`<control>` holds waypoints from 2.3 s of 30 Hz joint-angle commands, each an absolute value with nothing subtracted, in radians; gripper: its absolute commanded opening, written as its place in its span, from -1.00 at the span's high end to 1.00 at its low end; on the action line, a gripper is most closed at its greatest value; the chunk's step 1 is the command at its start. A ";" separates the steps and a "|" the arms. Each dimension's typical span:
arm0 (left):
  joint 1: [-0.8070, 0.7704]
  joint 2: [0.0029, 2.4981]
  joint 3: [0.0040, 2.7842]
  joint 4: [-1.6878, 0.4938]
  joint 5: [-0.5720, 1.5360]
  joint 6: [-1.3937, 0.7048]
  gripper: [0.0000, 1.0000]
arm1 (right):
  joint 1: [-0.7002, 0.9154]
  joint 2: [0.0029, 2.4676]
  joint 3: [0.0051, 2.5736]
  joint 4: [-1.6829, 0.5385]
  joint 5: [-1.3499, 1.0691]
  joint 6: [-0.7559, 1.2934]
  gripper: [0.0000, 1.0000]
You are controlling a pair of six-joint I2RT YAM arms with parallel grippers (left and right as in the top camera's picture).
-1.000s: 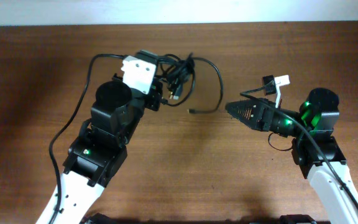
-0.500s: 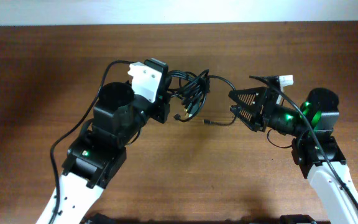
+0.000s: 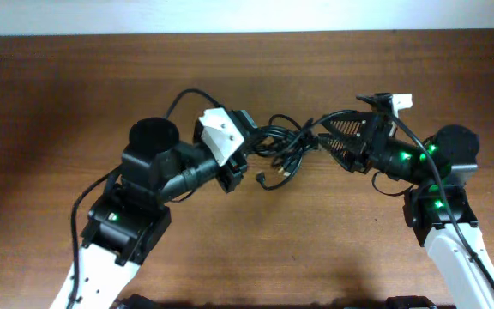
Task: Untangle cables
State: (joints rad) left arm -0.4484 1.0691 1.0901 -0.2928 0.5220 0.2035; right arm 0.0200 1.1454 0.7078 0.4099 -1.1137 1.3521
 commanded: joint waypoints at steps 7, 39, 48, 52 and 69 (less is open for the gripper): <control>-0.449 1.184 1.102 -0.197 0.592 0.354 1.00 | 0.019 1.135 0.712 0.420 -1.267 1.370 -0.97; -0.589 1.271 1.102 -0.161 0.265 0.007 1.00 | 0.019 1.135 0.712 0.421 -1.170 1.396 0.07; -0.604 1.281 1.102 -0.123 0.274 0.007 1.00 | 0.019 1.135 0.712 0.420 -1.169 1.384 0.07; -0.604 1.281 1.102 -0.124 0.303 0.007 1.00 | 0.019 1.135 0.712 0.421 -1.165 1.380 0.08; -0.587 1.274 1.102 -0.168 0.110 -0.403 1.00 | 0.019 1.135 0.712 0.420 -1.153 1.380 0.08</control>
State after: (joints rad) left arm -0.5888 1.2888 1.0904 -0.1947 0.0937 -0.2985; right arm 0.0200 1.1454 0.7078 0.4164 -1.1671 1.3911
